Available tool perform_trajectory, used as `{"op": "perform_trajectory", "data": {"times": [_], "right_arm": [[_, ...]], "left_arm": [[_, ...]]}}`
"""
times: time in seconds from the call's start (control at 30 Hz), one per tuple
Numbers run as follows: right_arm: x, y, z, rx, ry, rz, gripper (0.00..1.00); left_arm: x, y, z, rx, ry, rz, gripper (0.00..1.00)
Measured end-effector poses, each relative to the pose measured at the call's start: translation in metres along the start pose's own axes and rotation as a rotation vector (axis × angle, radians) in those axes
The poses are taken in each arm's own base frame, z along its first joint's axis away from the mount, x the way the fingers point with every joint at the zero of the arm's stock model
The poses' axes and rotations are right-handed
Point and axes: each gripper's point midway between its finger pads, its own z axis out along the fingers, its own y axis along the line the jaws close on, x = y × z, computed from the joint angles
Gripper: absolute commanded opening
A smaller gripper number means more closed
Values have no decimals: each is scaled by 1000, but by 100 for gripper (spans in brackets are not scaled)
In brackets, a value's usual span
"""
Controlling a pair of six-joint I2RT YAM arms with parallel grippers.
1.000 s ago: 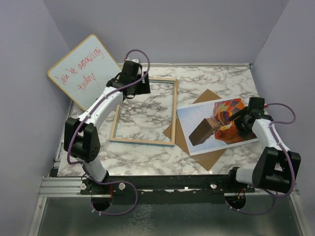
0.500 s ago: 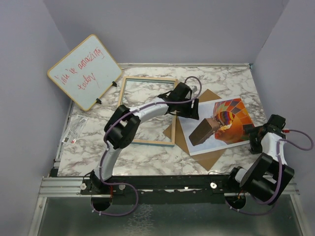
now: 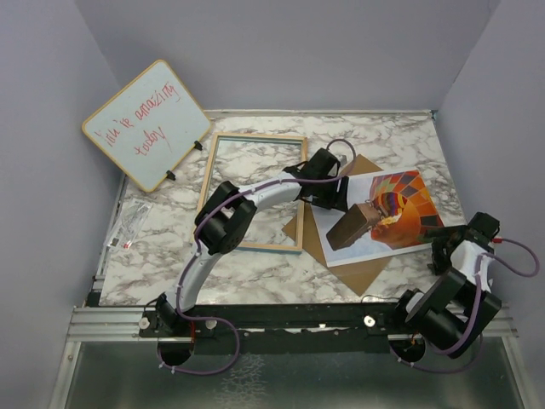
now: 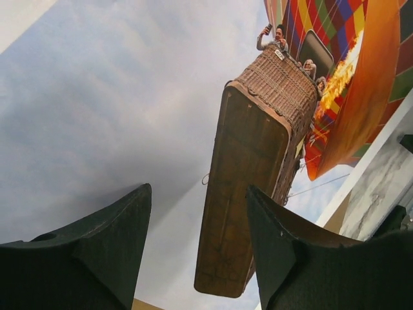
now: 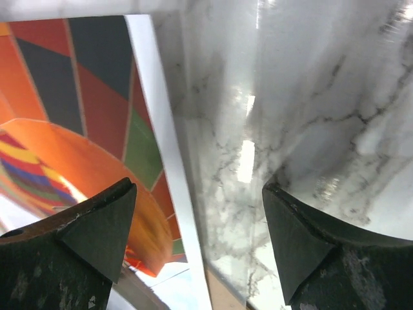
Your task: Put the photo into the frame
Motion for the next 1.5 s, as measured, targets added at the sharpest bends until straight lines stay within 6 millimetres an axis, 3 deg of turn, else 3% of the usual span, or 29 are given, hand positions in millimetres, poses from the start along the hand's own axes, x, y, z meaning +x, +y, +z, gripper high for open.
{"op": "perform_trajectory", "data": {"times": [0.23, 0.5, 0.7, 0.9, 1.07, 1.5], "right_arm": [[5, 33, 0, -241, 38, -12, 84], [25, 48, -6, -383, 128, -98, 82], [33, 57, -13, -456, 170, -132, 64], [44, 72, -24, -600, 211, -166, 57], [57, 76, -33, -681, 257, -184, 43], [54, 87, -58, -781, 201, -245, 10]], "left_arm": [[-13, 7, 9, -61, -21, 9, 61], [-28, 17, 16, -138, -55, 4, 60], [-34, 21, 18, -165, -73, 2, 59], [-43, 27, 21, -171, -91, 4, 59], [-48, 29, 23, -172, -97, 5, 59], [-54, 32, 25, -158, -101, -2, 58]]}}
